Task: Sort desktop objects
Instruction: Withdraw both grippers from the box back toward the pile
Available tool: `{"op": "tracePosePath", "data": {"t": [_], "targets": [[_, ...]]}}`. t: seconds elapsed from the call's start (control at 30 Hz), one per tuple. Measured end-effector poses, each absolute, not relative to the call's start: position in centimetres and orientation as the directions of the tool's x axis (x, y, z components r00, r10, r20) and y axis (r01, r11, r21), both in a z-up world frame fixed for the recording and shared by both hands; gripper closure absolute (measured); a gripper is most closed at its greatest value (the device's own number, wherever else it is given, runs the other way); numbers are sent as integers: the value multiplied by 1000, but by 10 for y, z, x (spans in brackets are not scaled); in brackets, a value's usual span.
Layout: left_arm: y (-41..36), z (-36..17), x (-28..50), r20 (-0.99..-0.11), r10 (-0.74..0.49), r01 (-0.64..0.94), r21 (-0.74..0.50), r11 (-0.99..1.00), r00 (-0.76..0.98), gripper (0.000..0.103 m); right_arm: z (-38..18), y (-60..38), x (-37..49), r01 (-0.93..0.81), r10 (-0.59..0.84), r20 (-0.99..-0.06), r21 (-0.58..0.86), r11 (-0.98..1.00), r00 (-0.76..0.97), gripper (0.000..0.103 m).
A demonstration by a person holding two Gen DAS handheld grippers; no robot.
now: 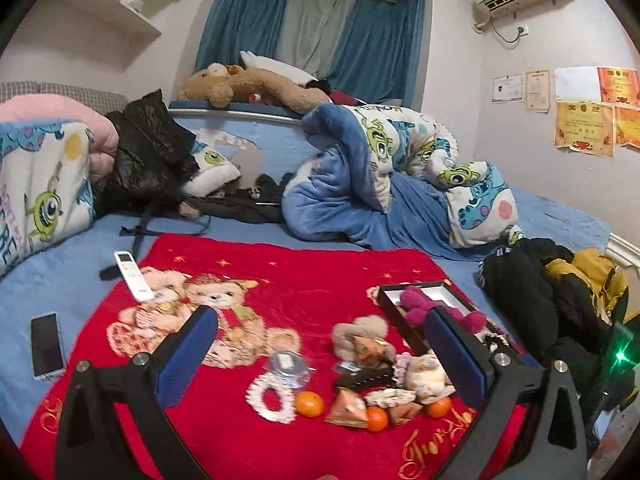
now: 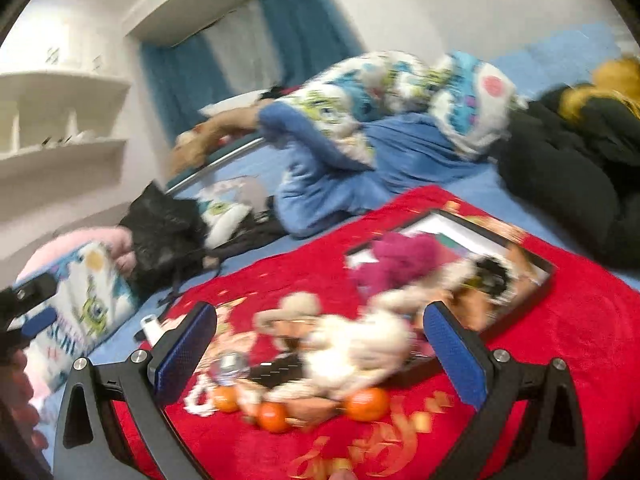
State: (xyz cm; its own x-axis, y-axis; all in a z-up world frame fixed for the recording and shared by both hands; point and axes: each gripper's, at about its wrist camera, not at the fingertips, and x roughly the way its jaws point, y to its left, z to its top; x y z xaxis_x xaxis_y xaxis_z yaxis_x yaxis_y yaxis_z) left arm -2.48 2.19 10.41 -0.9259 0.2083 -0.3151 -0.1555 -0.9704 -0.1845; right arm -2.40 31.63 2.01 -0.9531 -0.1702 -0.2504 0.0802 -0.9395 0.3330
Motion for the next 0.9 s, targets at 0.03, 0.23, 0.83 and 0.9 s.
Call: {"op": "tracePosePath", "data": {"t": [0.03,0.23,0.83,0.9], "targets": [[18,105,-24,-313,199,-148,-179,-973,-929,0,25,301,-24,104,-185,-241,313,-944,-953,0],[-6,114,-21,-342,130,-90,-131,-987,-931,0,37,250,-38,180,-264,-226,334,-925,-938,0],[-7,34,-99,-474,47,-25,-53,-998,-879,0,-10,218,-89,251,-349,-348,296,-921,-870,0],[-5,18,-107,-507,39,-35,-17,-999,-861,0,-15,218,-88,240,-336,-364,284,-928,-869,0]]}}
